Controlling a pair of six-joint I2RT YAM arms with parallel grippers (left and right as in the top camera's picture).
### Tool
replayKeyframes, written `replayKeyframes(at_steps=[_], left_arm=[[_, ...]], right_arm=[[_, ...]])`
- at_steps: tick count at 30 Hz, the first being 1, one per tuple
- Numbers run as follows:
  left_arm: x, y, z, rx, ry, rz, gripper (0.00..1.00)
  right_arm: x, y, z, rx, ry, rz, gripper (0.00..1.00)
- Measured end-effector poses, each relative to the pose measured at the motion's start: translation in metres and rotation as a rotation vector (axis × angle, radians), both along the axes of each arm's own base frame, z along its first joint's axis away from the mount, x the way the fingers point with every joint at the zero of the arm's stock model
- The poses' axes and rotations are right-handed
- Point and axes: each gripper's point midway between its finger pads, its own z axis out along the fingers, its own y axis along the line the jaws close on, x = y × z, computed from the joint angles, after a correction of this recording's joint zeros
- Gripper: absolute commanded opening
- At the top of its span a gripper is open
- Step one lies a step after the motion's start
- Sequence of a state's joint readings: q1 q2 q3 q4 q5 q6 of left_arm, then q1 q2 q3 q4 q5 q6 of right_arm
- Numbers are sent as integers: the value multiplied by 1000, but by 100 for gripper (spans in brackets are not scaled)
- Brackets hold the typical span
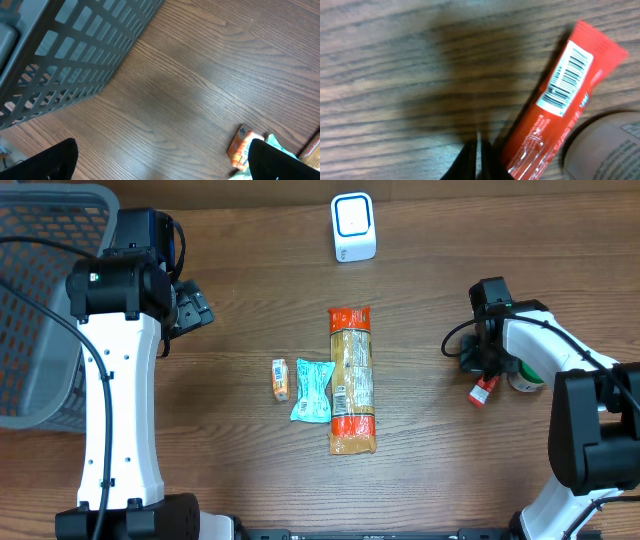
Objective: Scan the item barcode
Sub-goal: 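Move the right gripper to the mint-green snack bag beside the pasta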
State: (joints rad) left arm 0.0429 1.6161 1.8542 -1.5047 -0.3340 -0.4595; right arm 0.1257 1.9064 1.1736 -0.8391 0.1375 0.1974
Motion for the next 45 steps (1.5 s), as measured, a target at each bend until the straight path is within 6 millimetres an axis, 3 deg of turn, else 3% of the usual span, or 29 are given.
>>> replayKeyframes(at_steps=[8,12,17,19,23,26,29,33,35,40,45], left_arm=[[0,0,0,0,0,0,100],[0,0,0,0,0,0,100],[0,0,0,0,0,0,100],[0,0,0,0,0,0,99],[0,0,0,0,0,0,100],[0,0,0,0,0,0,100],[0,0,0,0,0,0,100],[0,0,0,0,0,0,100],[0,0,0,0,0,0,100],[0,0,0,0,0,0,100],[0,0,0,0,0,0,100]], right_arm=[[-5,-8,1,-47,22,13,14],[-8,-11,1,-67,31,18,4],[-10,5,0,26,47,75,7],[-14,27,1,135,63,152,13],[-36,92,11,372,114,352,22],[-55,142,33,509,107,488,36],[-65,193,57,611,44,599,37],[-76,251,72,692,-23,672,38],[-84,274,75,704,-37,672,45],[-97,300,84,667,-33,640,52],[-69,324,115,623,-189,591,51]])
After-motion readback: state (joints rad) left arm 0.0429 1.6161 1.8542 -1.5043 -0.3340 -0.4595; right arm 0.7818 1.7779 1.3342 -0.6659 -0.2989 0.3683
